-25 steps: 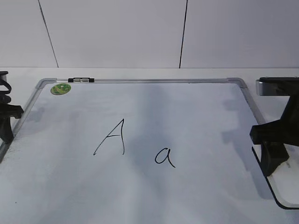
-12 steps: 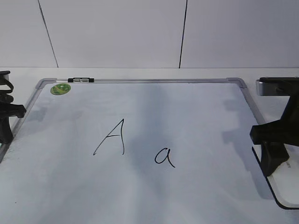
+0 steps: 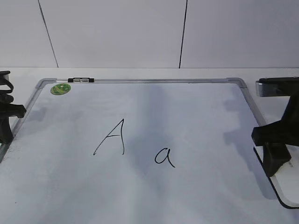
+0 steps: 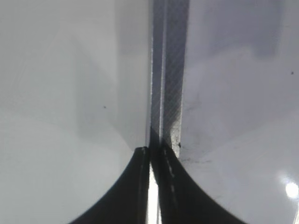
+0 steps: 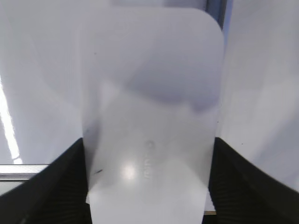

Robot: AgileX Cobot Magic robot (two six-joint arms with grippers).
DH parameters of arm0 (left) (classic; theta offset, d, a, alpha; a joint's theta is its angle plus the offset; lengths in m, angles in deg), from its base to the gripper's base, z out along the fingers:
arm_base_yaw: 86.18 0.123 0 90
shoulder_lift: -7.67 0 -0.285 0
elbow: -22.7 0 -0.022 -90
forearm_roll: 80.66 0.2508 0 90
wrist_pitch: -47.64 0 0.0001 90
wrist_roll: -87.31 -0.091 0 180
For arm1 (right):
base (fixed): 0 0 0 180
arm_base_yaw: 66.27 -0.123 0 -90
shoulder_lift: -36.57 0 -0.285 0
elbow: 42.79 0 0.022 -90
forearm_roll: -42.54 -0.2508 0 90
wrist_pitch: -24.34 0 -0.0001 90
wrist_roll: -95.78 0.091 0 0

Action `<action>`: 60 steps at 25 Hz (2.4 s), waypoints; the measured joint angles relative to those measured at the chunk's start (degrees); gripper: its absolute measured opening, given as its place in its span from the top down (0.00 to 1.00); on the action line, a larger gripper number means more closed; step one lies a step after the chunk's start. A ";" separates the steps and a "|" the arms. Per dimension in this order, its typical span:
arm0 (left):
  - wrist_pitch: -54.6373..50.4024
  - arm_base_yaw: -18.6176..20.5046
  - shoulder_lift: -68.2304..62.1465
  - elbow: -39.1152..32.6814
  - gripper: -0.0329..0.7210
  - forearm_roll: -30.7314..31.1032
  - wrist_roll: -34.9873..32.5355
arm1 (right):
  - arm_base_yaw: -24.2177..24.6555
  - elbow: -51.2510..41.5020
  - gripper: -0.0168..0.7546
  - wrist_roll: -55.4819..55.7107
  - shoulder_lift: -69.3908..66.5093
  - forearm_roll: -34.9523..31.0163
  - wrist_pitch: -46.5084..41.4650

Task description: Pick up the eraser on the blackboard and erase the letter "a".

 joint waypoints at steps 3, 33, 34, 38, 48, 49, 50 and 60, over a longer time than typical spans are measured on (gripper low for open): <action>0.00 0.00 0.00 0.00 0.94 0.00 0.00 | -0.10 0.97 0.24 -0.14 -1.61 0.53 0.00; -0.25 0.00 0.00 0.09 0.94 -0.13 -0.12 | -14.07 22.13 0.24 -0.93 -22.02 4.71 0.00; -0.25 0.00 0.00 0.09 0.94 -0.13 -0.12 | -14.76 22.66 0.24 -1.17 -22.53 4.44 0.00; -0.25 0.00 0.00 0.09 0.94 -0.13 -0.12 | -16.46 23.67 0.24 -1.31 -24.14 3.97 0.00; -0.25 0.00 0.00 0.09 0.94 -0.22 -0.12 | -16.72 26.33 0.24 -2.35 -27.39 2.98 0.00; -0.25 0.00 0.00 0.09 0.94 -0.22 -0.12 | -16.72 26.55 0.24 -2.35 -27.71 2.79 -0.02; -0.25 0.00 0.00 0.09 0.94 -0.22 -0.12 | -16.72 26.78 0.24 -2.38 -28.10 2.76 -0.02; -0.27 0.00 0.00 0.09 0.94 -0.22 -0.12 | -16.72 27.75 0.24 -3.46 -29.76 1.80 -0.33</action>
